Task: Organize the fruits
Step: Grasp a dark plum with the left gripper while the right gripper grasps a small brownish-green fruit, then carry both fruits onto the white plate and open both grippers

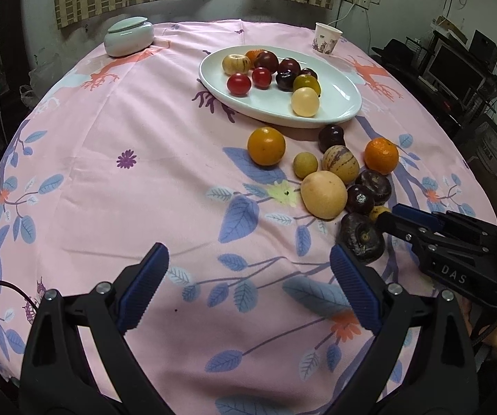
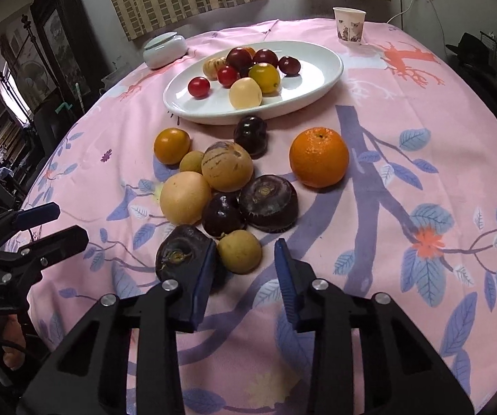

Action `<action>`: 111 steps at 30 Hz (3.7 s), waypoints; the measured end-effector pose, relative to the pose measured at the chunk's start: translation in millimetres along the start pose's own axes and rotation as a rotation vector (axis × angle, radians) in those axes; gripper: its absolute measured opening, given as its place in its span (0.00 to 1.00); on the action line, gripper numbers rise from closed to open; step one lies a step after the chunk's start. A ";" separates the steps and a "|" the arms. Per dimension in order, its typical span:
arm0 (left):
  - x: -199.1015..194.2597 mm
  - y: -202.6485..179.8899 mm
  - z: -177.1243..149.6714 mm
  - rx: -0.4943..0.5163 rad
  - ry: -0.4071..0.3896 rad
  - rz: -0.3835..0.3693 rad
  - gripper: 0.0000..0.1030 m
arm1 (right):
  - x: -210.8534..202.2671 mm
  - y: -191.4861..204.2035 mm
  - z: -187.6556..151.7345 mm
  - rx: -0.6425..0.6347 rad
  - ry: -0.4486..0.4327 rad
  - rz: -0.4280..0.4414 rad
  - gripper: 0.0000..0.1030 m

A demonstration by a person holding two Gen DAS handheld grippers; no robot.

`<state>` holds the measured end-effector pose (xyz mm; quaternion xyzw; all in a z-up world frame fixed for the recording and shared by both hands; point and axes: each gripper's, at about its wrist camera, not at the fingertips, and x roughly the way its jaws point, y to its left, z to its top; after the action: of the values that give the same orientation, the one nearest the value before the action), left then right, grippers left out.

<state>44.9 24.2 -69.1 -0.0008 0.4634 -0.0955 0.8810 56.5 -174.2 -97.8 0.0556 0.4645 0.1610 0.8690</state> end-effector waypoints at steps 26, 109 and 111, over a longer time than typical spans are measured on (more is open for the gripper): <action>43.9 -77.0 -2.5 0.098 0.094 -0.033 0.93 | -16.4 -38.2 -27.3 0.033 0.008 -0.035 0.29; 152.3 31.1 223.8 -0.060 0.132 0.025 0.46 | 104.1 -56.7 211.5 0.006 0.070 -0.073 0.28; 150.2 32.4 225.2 -0.070 0.134 0.027 0.48 | 102.2 -53.5 213.6 -0.020 0.062 -0.083 0.36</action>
<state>317.3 11.0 -66.2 -0.0189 0.5245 -0.0675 0.8485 297.8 -179.4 -71.6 0.0226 0.4917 0.1311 0.8606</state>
